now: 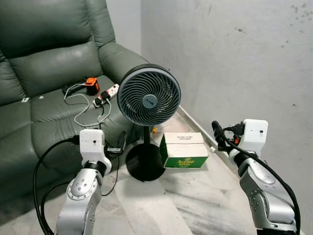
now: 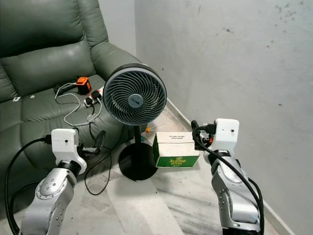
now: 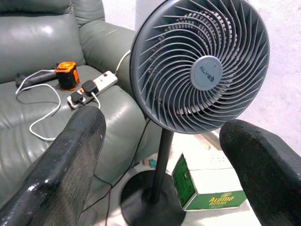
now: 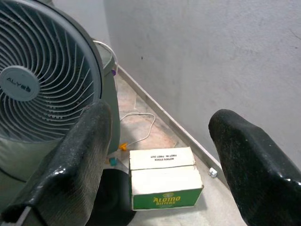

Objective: Hang keys on a hook

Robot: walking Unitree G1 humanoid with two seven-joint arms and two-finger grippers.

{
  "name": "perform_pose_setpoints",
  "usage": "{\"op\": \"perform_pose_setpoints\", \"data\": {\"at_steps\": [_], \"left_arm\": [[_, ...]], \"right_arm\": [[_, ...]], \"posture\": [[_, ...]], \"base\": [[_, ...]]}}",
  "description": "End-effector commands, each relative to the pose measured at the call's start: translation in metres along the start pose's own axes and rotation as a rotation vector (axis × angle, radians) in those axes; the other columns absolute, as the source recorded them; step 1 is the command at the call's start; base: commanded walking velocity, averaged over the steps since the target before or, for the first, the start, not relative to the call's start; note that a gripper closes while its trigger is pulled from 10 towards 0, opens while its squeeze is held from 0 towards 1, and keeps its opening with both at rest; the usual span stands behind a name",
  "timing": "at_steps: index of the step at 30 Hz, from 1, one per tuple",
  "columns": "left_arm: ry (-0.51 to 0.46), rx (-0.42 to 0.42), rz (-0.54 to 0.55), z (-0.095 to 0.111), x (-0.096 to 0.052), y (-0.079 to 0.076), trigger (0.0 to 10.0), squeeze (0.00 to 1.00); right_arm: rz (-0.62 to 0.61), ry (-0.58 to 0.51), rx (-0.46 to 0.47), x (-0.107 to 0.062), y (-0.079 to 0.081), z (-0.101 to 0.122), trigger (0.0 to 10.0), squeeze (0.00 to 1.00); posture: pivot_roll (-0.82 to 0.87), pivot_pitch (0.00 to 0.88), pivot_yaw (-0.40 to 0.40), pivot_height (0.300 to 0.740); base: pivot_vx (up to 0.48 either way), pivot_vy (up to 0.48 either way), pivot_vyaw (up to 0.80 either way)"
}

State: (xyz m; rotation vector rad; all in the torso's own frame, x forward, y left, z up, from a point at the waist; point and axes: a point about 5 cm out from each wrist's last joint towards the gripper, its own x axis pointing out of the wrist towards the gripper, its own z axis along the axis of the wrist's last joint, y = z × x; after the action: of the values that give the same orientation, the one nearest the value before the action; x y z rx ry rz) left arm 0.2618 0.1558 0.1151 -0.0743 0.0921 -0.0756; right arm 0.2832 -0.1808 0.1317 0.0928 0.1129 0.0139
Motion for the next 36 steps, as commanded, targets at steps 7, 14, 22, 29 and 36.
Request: {"op": "perform_pose_setpoints", "data": {"at_steps": [7, 14, 22, 29, 36], "left_arm": [[0.016, -0.020, 0.006, 0.002, 0.005, 0.005, 10.0, 0.00], [0.040, -0.023, -0.010, 0.001, 0.007, 0.005, 10.0, 0.00], [0.014, 0.029, -0.069, 0.002, 0.006, -0.001, 10.0, 0.00], [0.012, 0.044, -0.056, -0.001, 0.005, 0.003, 10.0, 0.00], [0.007, 0.045, -0.056, -0.001, 0.005, 0.002, 10.0, 0.00]], "right_arm": [[-0.045, -0.012, 0.019, 0.001, 0.000, -0.002, 10.0, 0.00], [-0.061, 0.007, 0.074, 0.000, -0.005, -0.002, 10.0, 0.00], [-0.086, 0.003, 0.043, -0.006, -0.013, -0.011, 10.0, 0.00], [-0.076, -0.007, 0.026, -0.009, -0.012, -0.012, 10.0, 0.00], [-0.066, 0.003, 0.017, -0.009, -0.009, -0.015, 10.0, 0.00]], "posture": [[0.07, 0.096, 0.007, 0.740], [0.07, 0.100, 0.024, 0.740], [0.07, 0.109, 0.036, 0.740], [0.07, 0.111, 0.041, 0.740], [0.07, 0.111, 0.041, 0.740]], "base": [[0.000, 0.000, -0.78], [0.000, 0.000, -0.79], [0.000, 0.000, -0.78], [0.000, 0.000, -0.78], [0.000, 0.000, -0.24]]}}
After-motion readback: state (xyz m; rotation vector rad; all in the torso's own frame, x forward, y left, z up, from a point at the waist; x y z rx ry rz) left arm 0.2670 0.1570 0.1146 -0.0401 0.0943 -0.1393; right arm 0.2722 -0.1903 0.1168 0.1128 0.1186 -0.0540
